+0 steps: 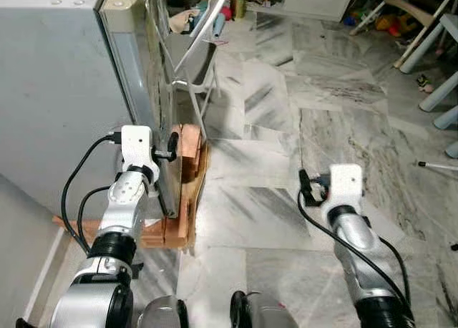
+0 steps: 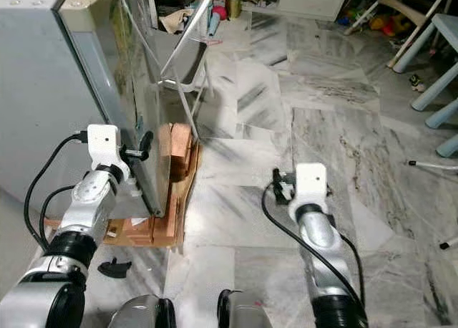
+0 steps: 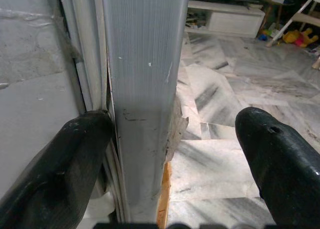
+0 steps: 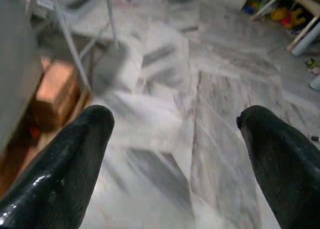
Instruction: Restocking fridge
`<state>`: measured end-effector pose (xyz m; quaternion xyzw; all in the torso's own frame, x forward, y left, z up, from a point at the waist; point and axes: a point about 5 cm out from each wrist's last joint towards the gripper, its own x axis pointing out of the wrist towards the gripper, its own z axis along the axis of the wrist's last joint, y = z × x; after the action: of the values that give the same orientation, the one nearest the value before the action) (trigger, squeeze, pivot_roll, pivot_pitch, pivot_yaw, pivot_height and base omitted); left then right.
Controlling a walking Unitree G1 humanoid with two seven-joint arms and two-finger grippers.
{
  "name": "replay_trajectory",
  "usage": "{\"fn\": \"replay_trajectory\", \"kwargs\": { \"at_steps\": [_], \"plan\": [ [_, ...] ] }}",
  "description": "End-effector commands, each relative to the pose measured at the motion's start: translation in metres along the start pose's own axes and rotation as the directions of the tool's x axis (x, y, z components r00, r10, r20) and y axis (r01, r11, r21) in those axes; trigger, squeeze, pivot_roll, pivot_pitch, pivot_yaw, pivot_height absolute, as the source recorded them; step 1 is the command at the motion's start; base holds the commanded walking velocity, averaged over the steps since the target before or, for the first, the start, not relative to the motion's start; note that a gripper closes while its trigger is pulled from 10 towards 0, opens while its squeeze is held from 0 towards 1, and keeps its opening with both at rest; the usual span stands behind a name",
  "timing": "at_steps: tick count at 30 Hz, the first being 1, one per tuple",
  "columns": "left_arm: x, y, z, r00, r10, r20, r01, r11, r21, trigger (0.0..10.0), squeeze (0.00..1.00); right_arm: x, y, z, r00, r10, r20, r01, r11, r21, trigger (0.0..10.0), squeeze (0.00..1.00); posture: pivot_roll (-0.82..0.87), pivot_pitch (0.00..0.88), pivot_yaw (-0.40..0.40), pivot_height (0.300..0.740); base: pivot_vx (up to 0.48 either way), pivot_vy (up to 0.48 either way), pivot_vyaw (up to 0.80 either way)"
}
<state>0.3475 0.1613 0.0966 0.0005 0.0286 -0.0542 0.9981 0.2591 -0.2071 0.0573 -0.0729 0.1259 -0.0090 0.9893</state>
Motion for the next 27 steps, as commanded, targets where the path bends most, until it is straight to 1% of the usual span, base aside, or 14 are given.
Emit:
{"fn": "replay_trajectory", "kwargs": {
  "at_steps": [1,3,4,5,6,8,9,10,11,12,15,19,23,27],
  "plan": [
    [0.014,-0.016,0.031,0.992,-0.065,0.106,0.062,0.998,0.025,10.0,0.00,-0.008,-0.016,-0.009,0.999,-0.013,-0.037,0.012,0.999,-0.033,10.0,0.00,-0.02,0.104,-0.087,0.740,0.000,0.000,0.00],
    [0.019,-0.038,0.043,0.980,-0.138,0.143,0.132,0.990,0.048,10.0,0.00,-0.016,-0.023,-0.022,0.996,-0.016,-0.084,0.010,0.998,-0.064,10.0,0.00,-0.01,0.102,-0.094,0.740,0.000,0.000,0.00],
    [0.019,-0.070,0.055,0.946,-0.265,0.187,0.253,0.963,0.088,10.0,0.00,-0.023,-0.027,-0.031,0.993,-0.018,-0.114,0.009,0.997,-0.077,10.0,0.00,-0.01,0.101,-0.096,0.740,0.000,0.000,0.00],
    [0.011,-0.120,0.070,0.863,-0.446,0.237,0.428,0.895,0.126,10.0,0.00,-0.032,-0.031,-0.042,0.989,-0.019,-0.148,0.006,0.996,-0.086,10.0,0.00,-0.01,0.098,-0.095,0.740,0.000,0.000,0.00],
    [0.004,-0.144,0.075,0.814,-0.522,0.254,0.506,0.853,0.132,10.0,0.00,-0.034,-0.031,-0.045,0.988,-0.017,-0.153,0.004,0.996,-0.089,10.0,0.00,-0.01,0.096,-0.094,0.740,0.000,0.000,0.00],
    [-0.009,-0.174,0.083,0.737,-0.615,0.278,0.602,0.786,0.143,10.0,0.00,-0.036,-0.029,-0.046,0.988,-0.015,-0.153,0.001,0.996,-0.093,10.0,0.00,-0.02,0.090,-0.087,0.740,0.000,0.000,0.00],
    [-0.009,-0.174,0.083,0.737,-0.615,0.278,0.602,0.786,0.143,10.0,0.00,-0.036,-0.029,-0.046,0.988,-0.015,-0.153,0.001,0.996,-0.093,10.0,0.00,-0.02,0.090,-0.087,0.740,0.000,0.000,0.00],
    [-0.022,-0.200,0.086,0.667,-0.685,0.293,0.678,0.721,0.143,10.0,0.00,-0.035,-0.024,-0.042,0.991,-0.002,-0.132,-0.010,0.996,-0.093,10.0,0.00,-0.03,0.087,-0.081,0.740,0.000,0.000,0.00],
    [-0.022,-0.200,0.086,0.667,-0.685,0.293,0.678,0.721,0.143,10.0,0.00,-0.035,-0.024,-0.042,0.991,-0.002,-0.132,-0.010,0.996,-0.093,10.0,0.00,-0.03,0.087,-0.081,0.740,0.000,0.000,0.00],
    [-0.025,-0.213,0.085,0.646,-0.706,0.291,0.704,0.698,0.132,10.0,0.00,-0.033,-0.018,-0.037,0.995,0.010,-0.099,-0.020,0.994,-0.103,10.0,0.00,-0.04,0.083,-0.070,0.740,0.000,0.000,0.00],
    [-0.015,-0.202,0.082,0.679,-0.681,0.275,0.674,0.726,0.133,10.0,0.00,-0.031,-0.016,-0.034,0.997,0.011,-0.078,-0.020,0.994,-0.108,10.0,0.00,-0.04,0.084,-0.065,0.740,0.000,0.000,0.00],
    [0.006,-0.156,0.081,0.786,-0.561,0.259,0.548,0.827,0.127,10.0,0.00,-0.030,-0.018,-0.034,0.998,-0.002,-0.071,-0.005,0.995,-0.098,10.0,0.00,-0.04,0.082,-0.061,0.740,0.000,0.000,0.00],
    [0.008,-0.114,0.072,0.847,-0.475,0.238,0.453,0.880,0.142,10.0,0.00,-0.024,-0.018,-0.028,0.999,-0.007,-0.044,0.002,0.994,-0.106,10.0,0.00,-0.03,0.079,-0.065,0.740,0.000,0.000,0.00],
    [-0.007,-0.065,0.038,0.918,-0.365,0.159,0.338,0.926,0.170,10.0,0.00,-0.010,-0.012,-0.010,1.000,0.002,0.012,-0.001,0.998,-0.069,10.0,0.00,-0.02,0.078,-0.071,0.740,0.000,0.000,0.00]
  ]
}}
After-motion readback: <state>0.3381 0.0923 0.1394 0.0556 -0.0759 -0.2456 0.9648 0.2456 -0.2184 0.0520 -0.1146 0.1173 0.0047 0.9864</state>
